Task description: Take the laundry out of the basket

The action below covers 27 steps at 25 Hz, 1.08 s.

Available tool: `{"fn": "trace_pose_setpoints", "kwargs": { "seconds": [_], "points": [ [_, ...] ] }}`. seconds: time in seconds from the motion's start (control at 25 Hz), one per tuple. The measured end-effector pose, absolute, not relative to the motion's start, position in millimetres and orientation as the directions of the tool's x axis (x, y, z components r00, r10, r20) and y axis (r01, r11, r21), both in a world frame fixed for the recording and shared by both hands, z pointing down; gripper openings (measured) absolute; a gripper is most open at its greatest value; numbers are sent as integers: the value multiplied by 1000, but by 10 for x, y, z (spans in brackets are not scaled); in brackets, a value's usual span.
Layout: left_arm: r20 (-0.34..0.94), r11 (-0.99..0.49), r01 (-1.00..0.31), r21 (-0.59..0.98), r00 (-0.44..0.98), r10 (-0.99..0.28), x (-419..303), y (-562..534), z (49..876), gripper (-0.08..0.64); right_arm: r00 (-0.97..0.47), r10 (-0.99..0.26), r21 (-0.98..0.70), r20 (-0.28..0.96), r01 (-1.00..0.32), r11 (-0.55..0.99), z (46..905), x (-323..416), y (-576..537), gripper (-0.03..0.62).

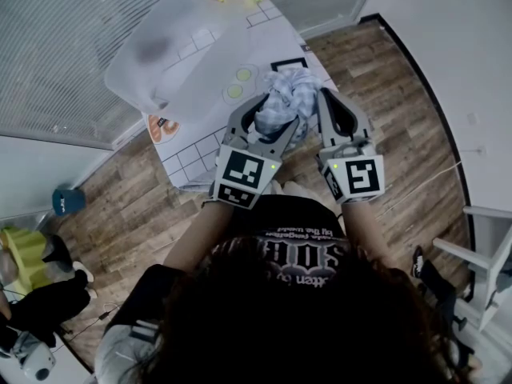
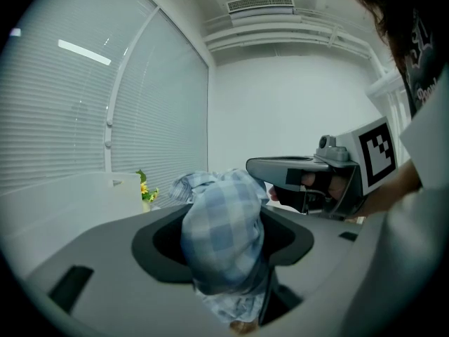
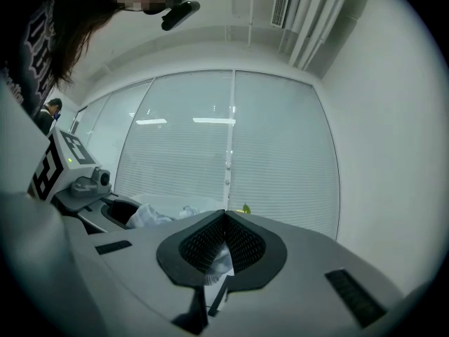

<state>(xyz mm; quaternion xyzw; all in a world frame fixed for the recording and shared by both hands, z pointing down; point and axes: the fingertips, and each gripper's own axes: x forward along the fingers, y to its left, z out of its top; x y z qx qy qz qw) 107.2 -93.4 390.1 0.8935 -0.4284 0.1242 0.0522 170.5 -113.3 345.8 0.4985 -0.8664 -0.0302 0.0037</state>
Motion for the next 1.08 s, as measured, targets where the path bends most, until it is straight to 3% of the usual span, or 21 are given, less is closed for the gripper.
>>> {"fn": "trace_pose_setpoints", "kwargs": {
  "seconds": [1.08],
  "points": [
    [277,-620,-784,-21,591,-757,993,-969,3898,259,-508,-860,97,-50,-859,502,3347,1662,-1152,26]
  ]
}}
